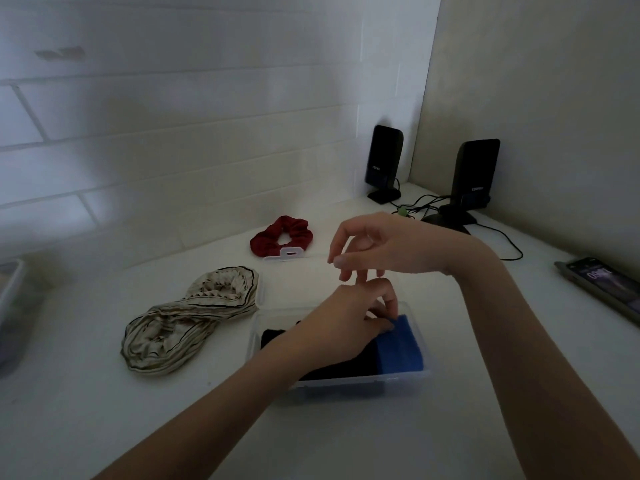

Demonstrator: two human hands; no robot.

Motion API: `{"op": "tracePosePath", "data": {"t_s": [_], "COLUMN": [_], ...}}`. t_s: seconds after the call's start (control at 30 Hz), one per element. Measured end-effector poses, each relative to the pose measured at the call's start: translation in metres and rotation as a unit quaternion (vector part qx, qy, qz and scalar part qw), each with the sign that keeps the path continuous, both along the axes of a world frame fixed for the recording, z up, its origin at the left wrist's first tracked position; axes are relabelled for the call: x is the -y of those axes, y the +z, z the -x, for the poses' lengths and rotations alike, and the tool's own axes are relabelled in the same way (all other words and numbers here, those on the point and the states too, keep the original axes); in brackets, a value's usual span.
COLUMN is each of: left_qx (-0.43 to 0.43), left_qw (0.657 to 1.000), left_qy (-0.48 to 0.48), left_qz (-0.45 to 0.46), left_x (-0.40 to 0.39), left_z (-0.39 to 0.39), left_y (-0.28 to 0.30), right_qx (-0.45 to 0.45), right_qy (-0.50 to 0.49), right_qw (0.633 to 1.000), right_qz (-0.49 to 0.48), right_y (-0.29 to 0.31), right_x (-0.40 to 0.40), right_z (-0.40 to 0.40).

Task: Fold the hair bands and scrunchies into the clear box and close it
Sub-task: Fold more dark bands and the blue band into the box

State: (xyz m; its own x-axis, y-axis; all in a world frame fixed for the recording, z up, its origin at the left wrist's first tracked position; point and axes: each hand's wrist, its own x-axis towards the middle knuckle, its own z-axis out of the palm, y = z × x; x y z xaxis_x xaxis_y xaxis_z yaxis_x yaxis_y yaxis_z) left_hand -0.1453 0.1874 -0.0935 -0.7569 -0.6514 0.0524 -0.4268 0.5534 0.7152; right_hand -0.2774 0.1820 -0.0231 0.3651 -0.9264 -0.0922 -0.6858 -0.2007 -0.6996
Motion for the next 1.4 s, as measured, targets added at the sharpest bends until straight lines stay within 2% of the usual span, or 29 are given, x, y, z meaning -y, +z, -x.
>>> {"op": "tracePosePath", "data": {"t_s": [0.07, 0.17, 0.27, 0.4, 0.47, 0.57, 0.63, 0.73, 0.87, 1.03, 1.2, 1.3, 1.4], "left_qx": [0.059, 0.149, 0.188, 0.224, 0.233, 0.207, 0.184, 0.190, 0.190, 0.187, 0.192, 0.210, 0.256], "left_qw": [0.996, 0.974, 0.960, 0.918, 0.919, 0.955, 0.965, 0.962, 0.957, 0.959, 0.968, 0.963, 0.940], "left_qy": [-0.027, -0.048, -0.063, -0.090, -0.107, -0.105, -0.118, -0.136, -0.139, -0.152, -0.161, -0.156, -0.169], "left_qz": [0.052, 0.164, 0.200, 0.314, 0.301, 0.187, 0.147, 0.137, 0.172, 0.152, 0.026, 0.073, 0.148], "left_x": [-0.002, -0.005, -0.007, -0.007, -0.007, -0.005, -0.002, 0.001, 0.001, 0.005, 0.012, 0.010, 0.009], "left_z": [0.000, 0.004, 0.007, 0.007, 0.006, -0.002, -0.008, -0.009, -0.005, -0.002, -0.011, -0.011, -0.001], "left_y": [-0.003, -0.007, -0.004, 0.000, 0.002, 0.009, 0.013, 0.012, 0.007, 0.010, 0.025, 0.024, 0.018], "right_qx": [-0.006, -0.010, -0.018, -0.020, -0.020, -0.024, -0.029, -0.030, -0.033, -0.039, -0.058, -0.062, -0.065], "right_qy": [0.004, 0.004, 0.005, 0.000, 0.000, 0.003, 0.008, 0.013, 0.013, 0.018, 0.028, 0.026, 0.026], "right_qw": [1.000, 1.000, 1.000, 1.000, 1.000, 1.000, 1.000, 0.999, 0.999, 0.999, 0.998, 0.997, 0.997], "right_qz": [-0.002, -0.007, -0.008, -0.007, -0.008, -0.010, -0.009, -0.011, -0.013, -0.013, -0.027, -0.030, -0.035], "right_y": [0.000, 0.000, 0.000, 0.001, 0.001, 0.000, -0.001, -0.002, -0.004, -0.006, -0.012, -0.013, -0.014], "right_x": [0.001, 0.000, 0.000, 0.000, -0.001, 0.001, 0.002, 0.003, 0.004, 0.005, 0.007, 0.009, 0.010], "right_z": [-0.002, -0.004, -0.004, -0.003, -0.003, -0.003, -0.004, -0.005, -0.005, -0.004, -0.004, -0.005, -0.004]}}
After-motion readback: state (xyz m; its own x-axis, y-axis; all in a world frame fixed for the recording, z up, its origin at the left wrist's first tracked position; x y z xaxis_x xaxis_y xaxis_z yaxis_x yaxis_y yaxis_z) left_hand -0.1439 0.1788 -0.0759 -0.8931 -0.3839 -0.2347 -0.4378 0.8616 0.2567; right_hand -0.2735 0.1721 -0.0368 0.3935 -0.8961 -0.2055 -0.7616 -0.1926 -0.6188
